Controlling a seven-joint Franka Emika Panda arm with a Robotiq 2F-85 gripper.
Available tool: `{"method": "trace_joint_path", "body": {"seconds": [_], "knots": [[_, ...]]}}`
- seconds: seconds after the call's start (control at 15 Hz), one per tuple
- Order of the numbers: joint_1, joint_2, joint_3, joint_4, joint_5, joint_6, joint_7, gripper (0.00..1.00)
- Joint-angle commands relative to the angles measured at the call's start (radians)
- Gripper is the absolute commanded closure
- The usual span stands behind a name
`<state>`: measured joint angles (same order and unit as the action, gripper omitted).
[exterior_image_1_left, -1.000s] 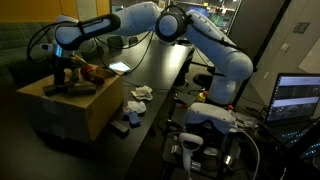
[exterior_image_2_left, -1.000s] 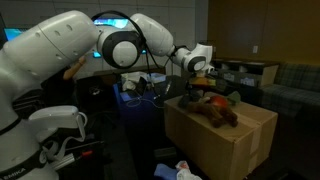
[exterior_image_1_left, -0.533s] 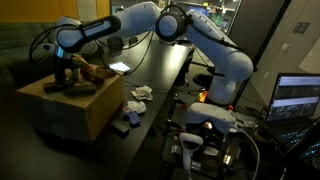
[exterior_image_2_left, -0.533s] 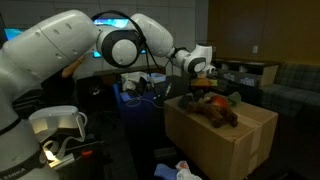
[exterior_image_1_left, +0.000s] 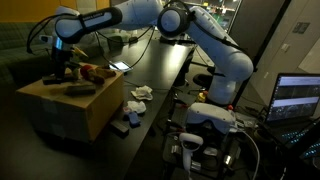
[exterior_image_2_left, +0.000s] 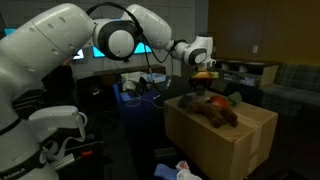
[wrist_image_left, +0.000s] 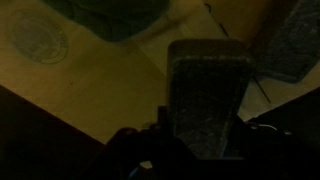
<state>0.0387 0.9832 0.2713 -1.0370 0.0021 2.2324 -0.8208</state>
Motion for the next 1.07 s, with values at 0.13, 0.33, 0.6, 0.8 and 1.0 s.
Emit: {"method": "trace_joint_path", "body": {"seconds": [0.13, 0.33, 0.6, 0.8, 1.0], "knots": [[0.010, -0.161, -0.036, -0.061, 0.008, -0.119, 0.068, 0.69], [0.000, -0.241, -0.063, -0.101, 0.008, -0.161, 0.132, 0.69], [-0.029, -0.383, -0.112, -0.245, 0.011, -0.148, 0.251, 0.69], [-0.028, -0.527, -0.147, -0.394, 0.003, -0.172, 0.387, 0.69], [-0.029, -0.635, -0.175, -0.528, 0.001, -0.201, 0.513, 0.69]]}}
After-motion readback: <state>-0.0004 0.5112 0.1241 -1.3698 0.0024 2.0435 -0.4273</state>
